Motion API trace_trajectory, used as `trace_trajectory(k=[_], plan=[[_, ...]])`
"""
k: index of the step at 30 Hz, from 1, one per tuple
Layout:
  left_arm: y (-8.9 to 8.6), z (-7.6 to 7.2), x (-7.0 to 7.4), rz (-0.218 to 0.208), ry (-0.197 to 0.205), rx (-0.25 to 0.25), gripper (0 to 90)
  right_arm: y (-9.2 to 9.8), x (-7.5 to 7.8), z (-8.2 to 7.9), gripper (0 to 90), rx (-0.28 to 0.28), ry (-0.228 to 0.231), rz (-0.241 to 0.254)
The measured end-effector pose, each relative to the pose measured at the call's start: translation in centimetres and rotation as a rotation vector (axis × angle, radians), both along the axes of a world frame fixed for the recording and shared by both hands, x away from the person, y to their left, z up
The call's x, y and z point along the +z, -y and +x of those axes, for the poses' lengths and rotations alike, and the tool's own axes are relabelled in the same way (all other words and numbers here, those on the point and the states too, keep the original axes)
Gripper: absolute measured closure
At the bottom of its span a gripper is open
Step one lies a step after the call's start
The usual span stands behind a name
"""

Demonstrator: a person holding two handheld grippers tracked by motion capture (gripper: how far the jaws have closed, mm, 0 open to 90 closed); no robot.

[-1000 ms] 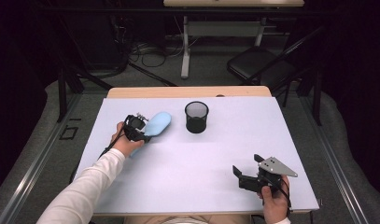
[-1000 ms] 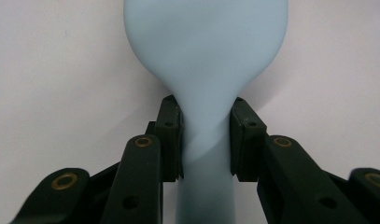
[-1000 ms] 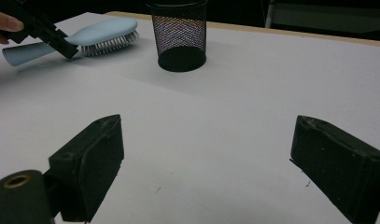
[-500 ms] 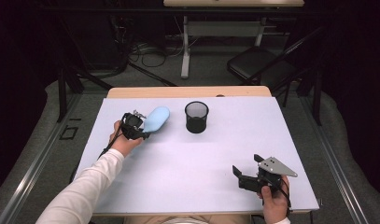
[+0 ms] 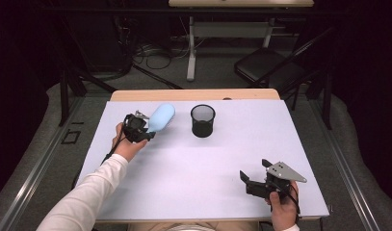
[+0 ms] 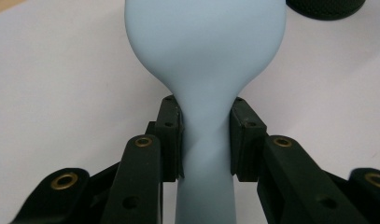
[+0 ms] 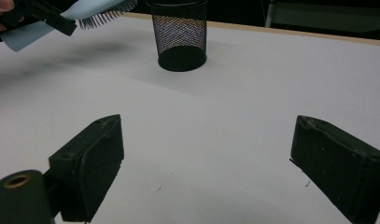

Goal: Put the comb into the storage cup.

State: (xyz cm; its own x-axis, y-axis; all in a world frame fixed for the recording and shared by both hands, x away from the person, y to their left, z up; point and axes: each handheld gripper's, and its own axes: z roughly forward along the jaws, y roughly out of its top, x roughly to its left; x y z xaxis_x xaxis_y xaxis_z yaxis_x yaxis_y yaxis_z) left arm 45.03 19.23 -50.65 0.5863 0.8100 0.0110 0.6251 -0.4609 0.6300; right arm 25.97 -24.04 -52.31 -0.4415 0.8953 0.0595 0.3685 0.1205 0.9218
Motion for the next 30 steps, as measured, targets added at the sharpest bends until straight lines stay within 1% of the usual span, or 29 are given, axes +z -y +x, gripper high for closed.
trace_trajectory(k=[3, 6, 7, 9, 10, 13, 14, 16, 17, 22, 30], plan=[[-0.1, -0.1, 0.3, -0.009, 0.015, 0.005, 69.3, 0.0, 0.0, 0.0, 9.2, 0.000, 0.000, -0.001], [-0.3, -0.2, 0.6, -0.028, 0.039, 0.014, 69.3, 0.0, 0.0, 0.0, 9.2, 0.001, 0.000, -0.001], [-0.3, -0.2, 0.7, -0.031, 0.041, 0.013, 69.3, 0.0, 0.0, 0.0, 9.2, 0.001, 0.001, -0.002], [-0.4, -0.2, 0.9, -0.048, 0.051, 0.015, 69.3, 0.0, 0.0, 0.0, 9.2, 0.001, 0.000, 0.000], [-0.4, -0.2, 1.0, -0.056, 0.047, 0.014, 69.3, 0.0, 0.0, 0.0, 9.2, 0.001, -0.001, -0.001], [-0.6, -0.3, 1.4, -0.084, 0.061, 0.020, 69.3, 0.0, 0.0, 0.0, 9.2, 0.000, 0.000, -0.001], [-0.6, -0.3, 1.5, -0.084, 0.065, 0.017, 69.3, 0.0, 0.0, 0.0, 9.2, 0.002, 0.000, -0.002], [-0.7, -0.4, 1.8, -0.102, 0.079, 0.024, 69.3, 0.0, 0.0, 0.0, 9.2, 0.002, 0.000, -0.002], [-0.7, -0.5, 1.9, -0.101, 0.082, 0.023, 69.3, 0.0, 0.0, 0.0, 9.2, 0.002, 0.000, -0.003], [-0.5, -0.9, 2.3, -0.099, 0.120, 0.022, 69.2, 0.0, 0.0, 0.0, 9.2, 0.001, -0.001, -0.002], [-0.4, -1.4, 3.1, -0.130, 0.165, 0.014, 69.2, 0.0, 0.0, 0.0, 9.2, 0.001, -0.002, -0.003]])
